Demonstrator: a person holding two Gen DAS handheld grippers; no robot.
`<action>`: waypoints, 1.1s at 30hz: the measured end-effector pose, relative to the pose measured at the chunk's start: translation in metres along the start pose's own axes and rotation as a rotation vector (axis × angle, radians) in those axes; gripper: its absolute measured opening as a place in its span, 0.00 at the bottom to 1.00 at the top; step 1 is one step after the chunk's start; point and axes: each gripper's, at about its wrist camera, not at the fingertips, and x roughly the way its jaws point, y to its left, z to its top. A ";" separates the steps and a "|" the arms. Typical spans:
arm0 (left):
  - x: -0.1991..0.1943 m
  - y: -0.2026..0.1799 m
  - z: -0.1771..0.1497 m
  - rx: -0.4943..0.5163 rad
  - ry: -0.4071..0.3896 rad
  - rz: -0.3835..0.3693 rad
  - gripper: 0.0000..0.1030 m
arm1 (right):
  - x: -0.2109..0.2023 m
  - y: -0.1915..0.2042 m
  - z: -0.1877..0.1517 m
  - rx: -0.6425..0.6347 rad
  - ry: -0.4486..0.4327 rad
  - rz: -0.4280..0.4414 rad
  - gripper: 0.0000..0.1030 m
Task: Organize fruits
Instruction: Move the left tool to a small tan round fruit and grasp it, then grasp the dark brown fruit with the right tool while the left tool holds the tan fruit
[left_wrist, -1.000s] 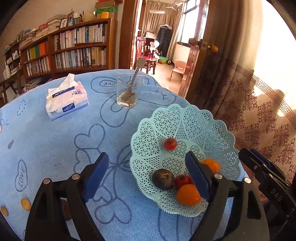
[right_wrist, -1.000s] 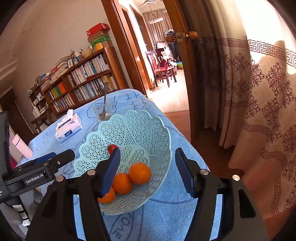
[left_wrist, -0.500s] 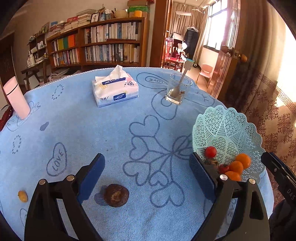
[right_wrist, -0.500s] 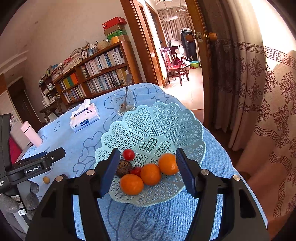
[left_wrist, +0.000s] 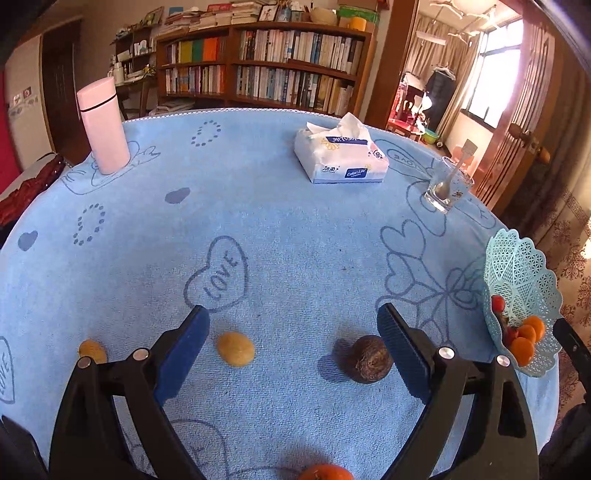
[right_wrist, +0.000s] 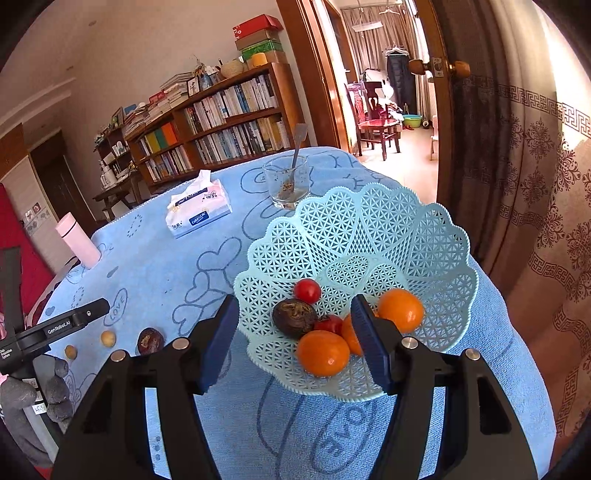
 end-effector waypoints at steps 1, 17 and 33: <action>0.001 0.004 -0.001 -0.005 0.002 0.003 0.88 | 0.001 0.003 0.000 -0.005 0.003 0.002 0.63; 0.031 0.037 -0.033 -0.044 0.075 0.020 0.43 | 0.018 0.042 -0.012 -0.084 0.059 0.027 0.63; 0.022 0.042 -0.039 -0.038 0.006 0.019 0.27 | 0.042 0.088 -0.024 -0.162 0.127 0.079 0.63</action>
